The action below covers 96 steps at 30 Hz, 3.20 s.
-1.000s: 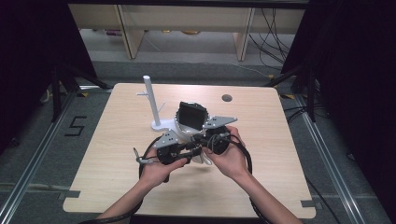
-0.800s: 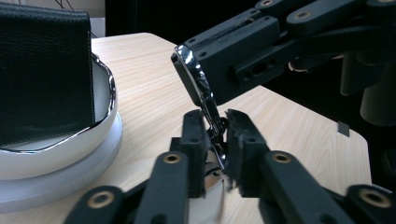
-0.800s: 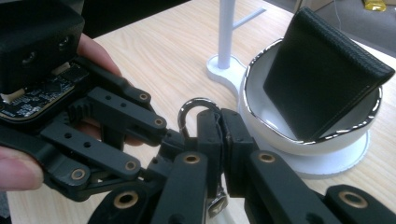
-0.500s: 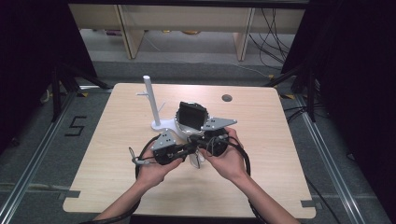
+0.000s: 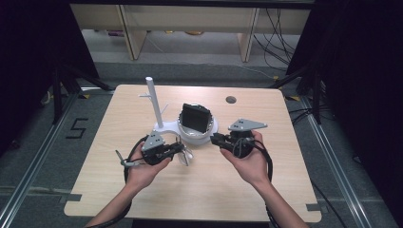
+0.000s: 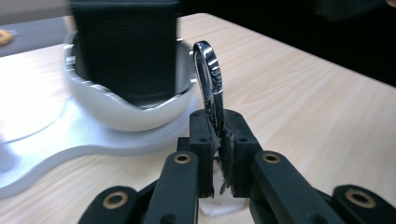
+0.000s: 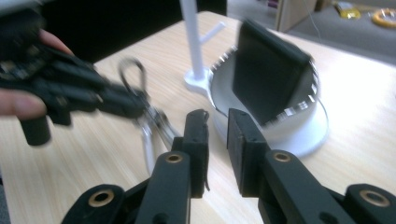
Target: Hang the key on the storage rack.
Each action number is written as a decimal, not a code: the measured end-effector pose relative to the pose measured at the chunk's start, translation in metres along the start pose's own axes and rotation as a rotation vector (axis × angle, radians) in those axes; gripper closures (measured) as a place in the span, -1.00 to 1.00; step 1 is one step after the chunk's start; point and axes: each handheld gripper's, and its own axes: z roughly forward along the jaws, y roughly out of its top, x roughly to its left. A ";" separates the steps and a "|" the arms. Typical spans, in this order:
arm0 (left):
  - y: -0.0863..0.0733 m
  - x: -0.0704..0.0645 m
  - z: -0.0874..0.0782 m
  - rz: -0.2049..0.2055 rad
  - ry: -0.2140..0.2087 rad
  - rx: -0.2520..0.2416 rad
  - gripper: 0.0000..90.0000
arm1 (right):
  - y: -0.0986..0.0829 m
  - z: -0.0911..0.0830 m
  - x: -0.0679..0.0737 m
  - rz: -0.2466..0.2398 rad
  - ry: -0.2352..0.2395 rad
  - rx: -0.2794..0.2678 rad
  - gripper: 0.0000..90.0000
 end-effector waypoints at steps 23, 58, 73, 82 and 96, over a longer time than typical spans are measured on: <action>0.018 0.065 -0.051 -0.029 0.342 -0.045 0.87 | -0.071 -0.030 -0.069 0.226 -0.207 -0.060 0.63; 0.069 0.101 -0.025 0.018 0.506 0.009 0.87 | -0.077 -0.027 -0.068 0.229 -0.181 -0.040 0.61; 0.072 0.093 -0.018 0.098 0.536 0.033 0.86 | -0.079 -0.024 -0.066 0.276 -0.167 -0.027 0.61; 0.073 0.089 -0.019 0.149 0.564 0.036 0.85 | -0.080 -0.023 -0.067 0.276 -0.163 -0.025 0.61; 0.073 0.081 -0.018 0.238 0.622 0.050 0.83 | -0.081 -0.022 -0.069 0.258 -0.158 -0.015 0.61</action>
